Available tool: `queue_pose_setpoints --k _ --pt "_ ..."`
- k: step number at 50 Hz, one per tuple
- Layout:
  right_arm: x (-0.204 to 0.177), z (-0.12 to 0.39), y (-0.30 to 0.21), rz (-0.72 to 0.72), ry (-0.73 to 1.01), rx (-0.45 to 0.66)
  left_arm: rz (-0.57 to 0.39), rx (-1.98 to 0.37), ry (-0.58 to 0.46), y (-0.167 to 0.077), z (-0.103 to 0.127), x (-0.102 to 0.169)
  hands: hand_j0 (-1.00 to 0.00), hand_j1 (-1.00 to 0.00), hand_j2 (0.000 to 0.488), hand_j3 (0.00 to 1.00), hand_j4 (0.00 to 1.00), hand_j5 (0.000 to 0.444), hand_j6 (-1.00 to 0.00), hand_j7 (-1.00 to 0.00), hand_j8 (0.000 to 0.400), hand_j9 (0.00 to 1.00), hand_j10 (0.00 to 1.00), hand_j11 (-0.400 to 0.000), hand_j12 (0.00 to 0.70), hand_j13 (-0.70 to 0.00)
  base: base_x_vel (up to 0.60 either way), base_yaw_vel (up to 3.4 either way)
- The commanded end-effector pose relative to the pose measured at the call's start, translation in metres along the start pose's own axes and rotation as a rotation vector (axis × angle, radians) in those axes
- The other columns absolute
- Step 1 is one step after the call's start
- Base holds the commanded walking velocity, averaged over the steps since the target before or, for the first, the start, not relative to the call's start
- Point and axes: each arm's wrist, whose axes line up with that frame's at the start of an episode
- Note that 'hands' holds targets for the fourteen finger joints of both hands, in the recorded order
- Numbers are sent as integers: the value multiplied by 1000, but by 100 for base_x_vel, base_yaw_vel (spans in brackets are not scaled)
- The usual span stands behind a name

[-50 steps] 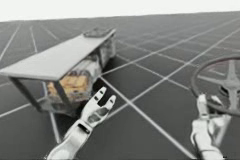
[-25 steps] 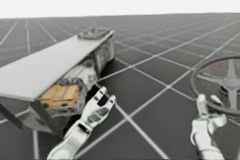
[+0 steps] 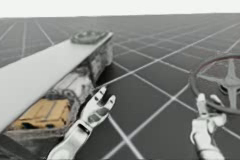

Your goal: Pick up and drop off the object

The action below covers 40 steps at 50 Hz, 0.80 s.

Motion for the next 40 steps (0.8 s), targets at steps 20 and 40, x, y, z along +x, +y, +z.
queue_pose_setpoints --k 20,40 --pt "1 7 2 18 -16 29 -16 20 -2 -8 1 0 0 0 0 1000 1000 0 0 0 0 1000 1000 -400 0 -700 57 5" --pt "1 7 2 18 -16 29 -16 20 -2 -8 1 0 0 0 0 1000 1000 0 0 0 0 1000 1000 -400 0 -700 57 5"
